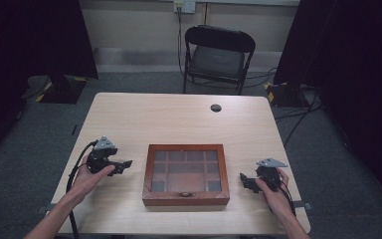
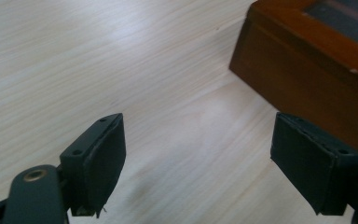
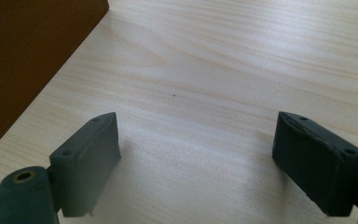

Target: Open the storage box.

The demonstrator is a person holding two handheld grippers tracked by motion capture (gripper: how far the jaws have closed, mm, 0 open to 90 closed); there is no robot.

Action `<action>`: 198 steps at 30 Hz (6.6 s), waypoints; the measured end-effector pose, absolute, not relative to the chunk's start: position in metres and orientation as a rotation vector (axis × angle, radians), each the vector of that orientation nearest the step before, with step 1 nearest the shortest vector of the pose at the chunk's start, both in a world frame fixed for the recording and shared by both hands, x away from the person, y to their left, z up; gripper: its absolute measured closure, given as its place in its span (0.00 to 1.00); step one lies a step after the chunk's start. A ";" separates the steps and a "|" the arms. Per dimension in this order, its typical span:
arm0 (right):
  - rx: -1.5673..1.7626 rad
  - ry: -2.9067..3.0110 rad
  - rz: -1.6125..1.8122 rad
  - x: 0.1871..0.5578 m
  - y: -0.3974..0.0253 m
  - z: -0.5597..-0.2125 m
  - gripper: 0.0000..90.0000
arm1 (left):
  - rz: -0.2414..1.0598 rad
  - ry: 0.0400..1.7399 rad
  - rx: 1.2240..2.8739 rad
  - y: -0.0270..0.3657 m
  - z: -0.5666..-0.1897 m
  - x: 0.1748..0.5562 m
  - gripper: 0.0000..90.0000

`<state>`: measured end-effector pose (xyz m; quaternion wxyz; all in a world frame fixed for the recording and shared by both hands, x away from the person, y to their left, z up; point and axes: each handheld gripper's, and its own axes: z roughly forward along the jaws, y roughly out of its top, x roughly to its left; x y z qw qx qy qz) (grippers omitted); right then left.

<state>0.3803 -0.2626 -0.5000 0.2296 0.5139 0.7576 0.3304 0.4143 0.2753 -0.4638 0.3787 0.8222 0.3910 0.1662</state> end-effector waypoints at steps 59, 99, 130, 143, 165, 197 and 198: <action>1.409 2.092 0.908 0.381 -0.263 -0.500 0.15 | 0.111 0.613 2.108 0.160 -0.410 0.374 0.35; 1.404 2.095 0.908 0.381 -0.263 -0.500 0.15 | -0.107 0.384 2.164 0.107 -0.438 0.356 0.88; 1.404 2.098 0.911 0.381 -0.263 -0.500 0.15 | -0.130 0.405 2.216 0.103 -0.439 0.353 0.91; 1.404 2.098 0.911 0.381 -0.263 -0.500 0.15 | -0.143 0.407 2.194 0.106 -0.425 0.355 0.91; 1.403 2.098 0.911 0.381 -0.263 -0.500 0.15 | -0.162 0.421 2.197 0.108 -0.404 0.362 0.91; 1.394 2.104 0.912 0.382 -0.264 -0.500 0.15 | -0.171 0.498 2.182 0.112 -0.372 0.373 0.90; 1.394 2.103 0.912 0.382 -0.264 -0.500 0.15 | -0.174 0.504 2.189 0.111 -0.370 0.374 0.90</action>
